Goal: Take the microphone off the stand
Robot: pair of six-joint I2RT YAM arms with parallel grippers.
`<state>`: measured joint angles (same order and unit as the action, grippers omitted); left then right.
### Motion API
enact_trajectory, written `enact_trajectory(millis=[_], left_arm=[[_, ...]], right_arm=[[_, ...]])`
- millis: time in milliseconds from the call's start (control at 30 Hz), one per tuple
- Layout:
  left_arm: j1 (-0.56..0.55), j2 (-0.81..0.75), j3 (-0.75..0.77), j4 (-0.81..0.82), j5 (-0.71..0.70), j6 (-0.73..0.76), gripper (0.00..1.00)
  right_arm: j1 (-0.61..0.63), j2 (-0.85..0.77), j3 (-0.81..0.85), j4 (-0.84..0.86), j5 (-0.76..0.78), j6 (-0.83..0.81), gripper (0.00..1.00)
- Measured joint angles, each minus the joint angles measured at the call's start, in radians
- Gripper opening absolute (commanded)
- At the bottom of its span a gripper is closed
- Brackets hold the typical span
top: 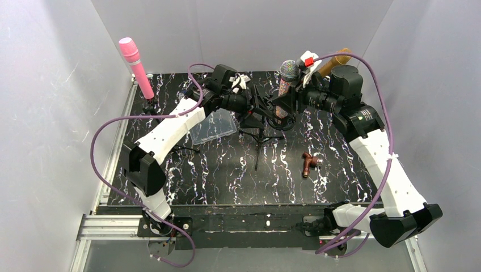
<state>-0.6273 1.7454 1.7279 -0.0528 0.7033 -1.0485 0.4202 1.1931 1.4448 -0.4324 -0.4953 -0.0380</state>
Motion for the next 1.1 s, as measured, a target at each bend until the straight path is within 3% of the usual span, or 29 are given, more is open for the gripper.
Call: enact_trajectory(millis=[100, 267, 367, 767, 1100], left_arm=[[-0.003, 0.003, 0.000, 0.026, 0.002, -0.027, 0.47], [-0.006, 0.011, 0.000, 0.074, 0.026, -0.056, 0.14], [-0.010, 0.011, 0.000, 0.108, 0.041, -0.060, 0.00], [-0.010, 0.006, -0.029, 0.145, 0.066, -0.056, 0.00], [-0.015, -0.018, -0.084, 0.179, 0.096, -0.051, 0.00]], right_arm=[[-0.001, 0.000, 0.000, 0.005, 0.007, -0.002, 0.01], [-0.001, 0.000, -0.001, 0.006, 0.010, -0.003, 0.01], [-0.001, 0.000, -0.001, 0.006, 0.011, -0.003, 0.01], [-0.002, -0.003, 0.010, -0.018, 0.002, -0.027, 0.01], [-0.002, 0.036, 0.105, -0.171, -0.133, -0.227, 0.01]])
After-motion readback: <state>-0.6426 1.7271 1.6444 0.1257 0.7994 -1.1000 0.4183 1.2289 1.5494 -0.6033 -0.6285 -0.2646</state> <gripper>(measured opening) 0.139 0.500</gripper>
